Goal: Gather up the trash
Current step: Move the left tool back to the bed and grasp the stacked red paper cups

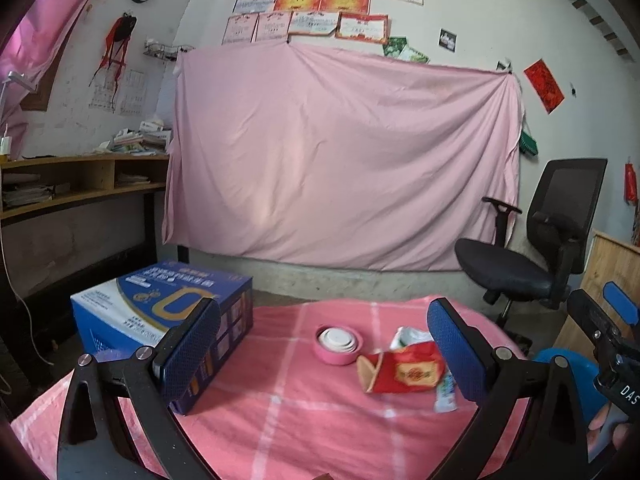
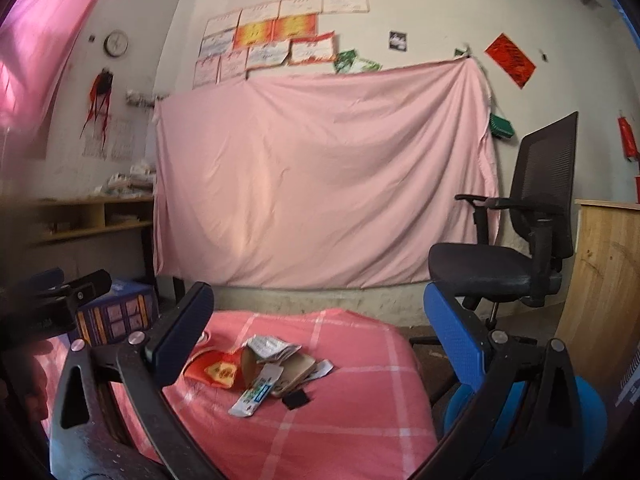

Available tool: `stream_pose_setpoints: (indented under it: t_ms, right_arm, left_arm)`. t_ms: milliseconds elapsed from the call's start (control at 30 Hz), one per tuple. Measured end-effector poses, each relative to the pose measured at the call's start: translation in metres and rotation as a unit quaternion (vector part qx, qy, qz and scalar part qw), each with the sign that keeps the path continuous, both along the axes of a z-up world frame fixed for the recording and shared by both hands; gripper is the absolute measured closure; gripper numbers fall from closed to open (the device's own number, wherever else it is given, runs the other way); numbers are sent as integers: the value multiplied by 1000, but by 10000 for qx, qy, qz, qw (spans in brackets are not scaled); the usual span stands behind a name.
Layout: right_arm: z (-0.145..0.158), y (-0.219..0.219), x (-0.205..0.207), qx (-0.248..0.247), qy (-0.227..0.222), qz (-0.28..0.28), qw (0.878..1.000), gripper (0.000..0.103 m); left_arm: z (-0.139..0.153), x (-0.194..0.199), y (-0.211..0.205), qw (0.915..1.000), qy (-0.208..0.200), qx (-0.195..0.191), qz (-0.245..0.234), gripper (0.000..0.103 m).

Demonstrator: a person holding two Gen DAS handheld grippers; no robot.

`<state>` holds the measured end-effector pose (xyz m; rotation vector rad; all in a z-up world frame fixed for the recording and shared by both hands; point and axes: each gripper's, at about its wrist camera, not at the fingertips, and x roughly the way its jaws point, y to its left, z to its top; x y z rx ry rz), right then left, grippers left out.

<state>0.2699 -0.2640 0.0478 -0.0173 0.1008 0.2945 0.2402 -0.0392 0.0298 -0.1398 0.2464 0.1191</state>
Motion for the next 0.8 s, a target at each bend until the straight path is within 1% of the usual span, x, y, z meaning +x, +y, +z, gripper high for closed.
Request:
stream_pose_setpoints:
  t_ms: [67, 233, 367, 467, 567, 633, 667, 733, 767, 800]
  right_arm:
    - [-5, 5, 6, -114, 150, 4, 9998, 0]
    - [-21, 10, 28, -338, 767, -112, 9964, 0]
    - [-37, 9, 46, -368, 1391, -163, 9895, 0]
    - [-47, 7, 57, -329, 1711, -176, 9845, 0]
    - [-51, 7, 64, -347, 1913, -117, 9809, 0]
    - [-54, 11, 69, -390, 2054, -21, 9779, 0]
    - [-57, 12, 72, -423, 2156, 58, 9756, 0]
    - [-60, 17, 79, -490, 2351, 177, 9706, 3]
    - [-63, 19, 82, -534, 2468, 229, 9673, 6]
    - [-65, 21, 85, -576, 2574, 258, 9642, 9]
  left_arm:
    - [-7, 5, 3, 9999, 142, -8, -22, 2]
    - [-21, 20, 5, 9986, 500, -24, -168, 2]
    - [-29, 31, 4, 9955, 814, -97, -475, 2]
    - [-32, 38, 3, 9935, 964, -164, -590, 4]
    - [-34, 46, 2, 9905, 1128, -235, -749, 13]
    - [-38, 54, 1, 9870, 1312, -274, -884, 28]
    - [-38, 59, 0, 9847, 1407, -302, -978, 31]
    - [-41, 66, -1, 9796, 1585, -366, -1176, 45]
    - [-42, 70, -2, 9764, 1668, -413, -1306, 47]
    - [-44, 74, -3, 9717, 1770, -489, -1486, 53]
